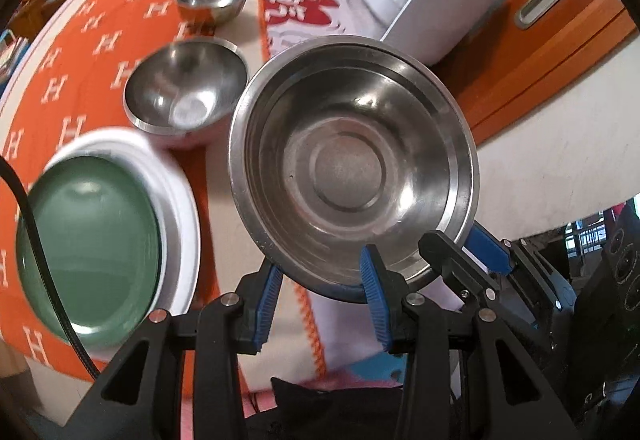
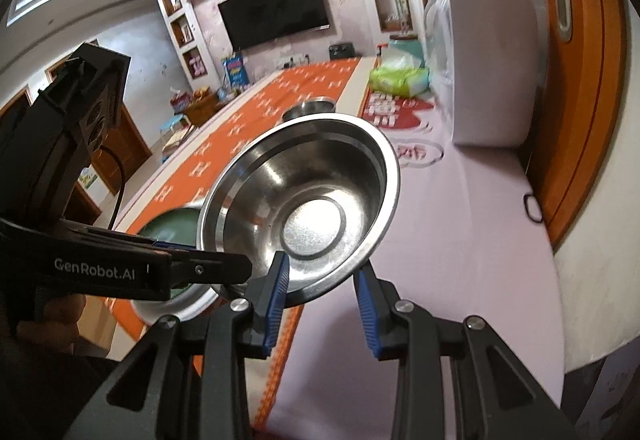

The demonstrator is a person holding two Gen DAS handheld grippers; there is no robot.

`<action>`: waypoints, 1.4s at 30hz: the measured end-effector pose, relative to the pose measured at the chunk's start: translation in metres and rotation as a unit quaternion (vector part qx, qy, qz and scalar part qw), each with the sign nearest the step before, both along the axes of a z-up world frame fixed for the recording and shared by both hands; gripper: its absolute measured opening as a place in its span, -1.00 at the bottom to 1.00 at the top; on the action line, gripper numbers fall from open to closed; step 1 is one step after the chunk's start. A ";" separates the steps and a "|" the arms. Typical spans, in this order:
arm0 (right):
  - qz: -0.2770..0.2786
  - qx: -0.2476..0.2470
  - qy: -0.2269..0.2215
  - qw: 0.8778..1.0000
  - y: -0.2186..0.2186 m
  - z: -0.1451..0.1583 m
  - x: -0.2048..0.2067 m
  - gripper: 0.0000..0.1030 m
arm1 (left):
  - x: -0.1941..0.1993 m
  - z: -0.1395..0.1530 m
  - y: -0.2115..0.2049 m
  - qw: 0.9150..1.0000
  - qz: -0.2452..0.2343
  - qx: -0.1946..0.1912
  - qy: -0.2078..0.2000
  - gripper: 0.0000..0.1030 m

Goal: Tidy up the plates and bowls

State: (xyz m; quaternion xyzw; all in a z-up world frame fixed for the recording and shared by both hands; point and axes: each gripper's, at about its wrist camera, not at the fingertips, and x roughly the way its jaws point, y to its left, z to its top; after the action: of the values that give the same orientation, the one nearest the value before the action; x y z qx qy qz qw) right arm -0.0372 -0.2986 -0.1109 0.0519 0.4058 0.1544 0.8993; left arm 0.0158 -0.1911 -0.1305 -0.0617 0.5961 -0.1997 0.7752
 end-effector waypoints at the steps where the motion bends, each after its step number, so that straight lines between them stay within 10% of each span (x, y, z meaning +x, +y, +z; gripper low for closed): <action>1: 0.003 0.000 0.008 1.000 0.002 -0.003 -0.002 -0.36 | -0.003 -0.005 0.002 1.000 0.001 0.002 0.009 -0.25; 17: 0.037 -0.009 0.103 0.994 0.018 -0.049 -0.006 -0.36 | -0.006 -0.065 0.019 0.991 0.029 0.012 0.128 -0.25; 42: -0.022 -0.040 0.173 0.984 0.001 -0.059 0.032 -0.33 | 0.000 -0.035 0.017 0.992 -0.069 0.037 0.099 -0.05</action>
State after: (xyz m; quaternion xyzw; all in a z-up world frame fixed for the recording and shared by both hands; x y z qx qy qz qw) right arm -0.0055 -0.2974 -0.1696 0.0509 0.5601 0.1070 0.8199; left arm 0.0161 -0.1737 -0.1658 -0.0111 0.6796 -0.2239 0.6985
